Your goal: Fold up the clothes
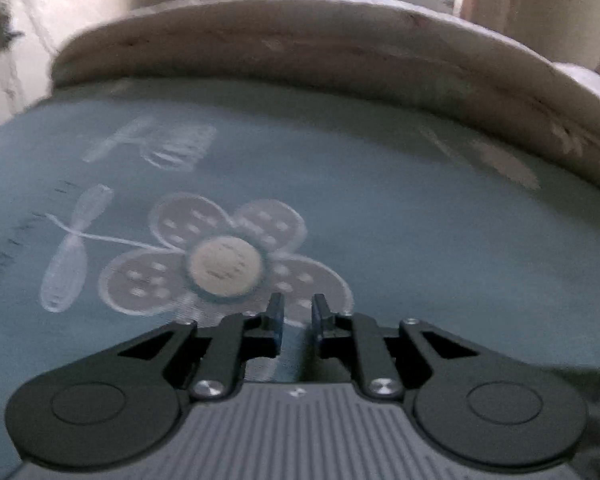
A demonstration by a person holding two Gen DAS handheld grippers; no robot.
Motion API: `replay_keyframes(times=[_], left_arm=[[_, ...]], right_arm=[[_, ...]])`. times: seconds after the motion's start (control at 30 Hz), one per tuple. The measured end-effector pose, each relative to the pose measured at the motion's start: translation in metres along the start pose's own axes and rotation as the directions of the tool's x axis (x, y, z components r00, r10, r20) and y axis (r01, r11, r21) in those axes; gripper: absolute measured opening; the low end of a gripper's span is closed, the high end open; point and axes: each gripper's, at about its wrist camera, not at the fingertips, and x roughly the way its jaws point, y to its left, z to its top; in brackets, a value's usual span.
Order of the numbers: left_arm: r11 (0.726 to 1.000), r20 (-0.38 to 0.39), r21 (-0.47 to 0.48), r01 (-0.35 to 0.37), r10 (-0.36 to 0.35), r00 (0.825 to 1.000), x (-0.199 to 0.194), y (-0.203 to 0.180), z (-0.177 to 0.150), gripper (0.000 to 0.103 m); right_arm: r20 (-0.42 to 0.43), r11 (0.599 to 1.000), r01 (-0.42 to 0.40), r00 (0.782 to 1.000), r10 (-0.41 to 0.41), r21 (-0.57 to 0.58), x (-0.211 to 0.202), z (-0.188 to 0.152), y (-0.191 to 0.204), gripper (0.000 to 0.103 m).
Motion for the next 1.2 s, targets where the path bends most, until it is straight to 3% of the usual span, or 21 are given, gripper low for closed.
replay_keyframes(times=[0.13, 0.27, 0.3, 0.37, 0.4, 0.53, 0.57, 0.63, 0.7, 0.8, 0.87, 0.9, 0.93, 1.07, 1.13, 1.2], left_arm=[[0.986, 0.004, 0.014, 0.167, -0.167, 0.986, -0.024, -0.007, -0.009, 0.033], [0.932, -0.106, 0.143, 0.332, -0.319, 0.942, -0.030, -0.032, -0.034, 0.038], [0.931, -0.131, 0.173, 0.321, -0.302, 0.944, -0.029, -0.036, -0.042, 0.040], [0.943, -0.145, 0.269, 0.197, -0.163, 0.976, -0.027, -0.034, -0.058, 0.040], [0.944, -0.137, 0.284, 0.171, -0.137, 0.981, -0.030, -0.028, -0.062, 0.041], [0.952, -0.219, 0.284, 0.112, -0.049, 0.974, -0.042, -0.014, -0.052, 0.039], [0.954, -0.230, 0.284, 0.097, -0.031, 0.973, -0.045, -0.019, -0.046, 0.033], [0.947, -0.215, 0.282, 0.155, -0.095, 0.972, -0.054, -0.036, -0.037, 0.034], [0.920, -0.220, 0.272, 0.281, -0.225, 0.949, -0.061, -0.063, -0.034, 0.038], [0.851, -0.242, 0.287, 0.441, -0.381, 0.892, -0.062, -0.118, -0.043, 0.043], [0.809, -0.271, 0.304, 0.504, -0.434, 0.859, -0.053, -0.153, -0.056, 0.044], [0.795, -0.285, 0.316, 0.518, -0.441, 0.851, -0.046, -0.166, -0.063, 0.046], [0.789, -0.297, 0.330, 0.519, -0.435, 0.850, -0.036, -0.177, -0.070, 0.046], [0.824, -0.262, 0.346, 0.448, -0.373, 0.890, -0.015, -0.171, -0.081, 0.042], [0.869, -0.232, 0.323, 0.376, -0.312, 0.921, -0.015, -0.149, -0.072, 0.040], [0.892, -0.246, 0.299, 0.339, -0.272, 0.930, -0.013, -0.130, -0.063, 0.040]], right_arm=[[0.009, 1.000, 0.012, 1.000, -0.013, 0.016, -0.005, 0.000, -0.004, 0.071], [0.003, 1.000, 0.008, 1.000, -0.008, 0.023, -0.001, 0.001, -0.003, 0.072], [0.000, 1.000, 0.005, 1.000, -0.005, 0.021, 0.002, 0.002, -0.001, 0.072], [0.002, 1.000, 0.000, 1.000, 0.000, 0.016, 0.004, 0.004, 0.001, 0.072], [0.005, 1.000, -0.007, 1.000, 0.007, 0.012, 0.003, 0.004, 0.003, 0.072], [0.017, 1.000, -0.015, 1.000, 0.015, 0.003, -0.002, 0.007, 0.005, 0.072], [0.018, 1.000, -0.015, 1.000, 0.015, 0.007, -0.003, 0.007, 0.004, 0.072], [0.021, 1.000, -0.014, 1.000, 0.014, 0.015, -0.003, 0.009, 0.003, 0.073], [0.025, 1.000, -0.011, 1.000, 0.010, 0.026, -0.002, 0.013, 0.002, 0.073], [0.030, 0.999, -0.018, 0.999, 0.017, 0.037, 0.000, 0.017, 0.004, 0.073], [0.032, 0.999, -0.020, 0.999, 0.019, 0.030, 0.000, 0.018, 0.007, 0.073], [0.032, 1.000, -0.015, 0.999, 0.014, 0.023, 0.000, 0.018, 0.008, 0.073], [0.033, 1.000, -0.008, 0.999, 0.007, 0.021, 0.000, 0.018, 0.008, 0.073], [0.027, 0.998, 0.009, 1.000, -0.010, 0.062, -0.002, 0.012, -0.001, 0.073], [0.024, 0.996, 0.026, 0.999, -0.028, 0.084, -0.005, 0.007, -0.008, 0.074], [0.019, 0.993, 0.042, 0.999, -0.044, 0.110, -0.009, 0.002, -0.016, 0.074]])
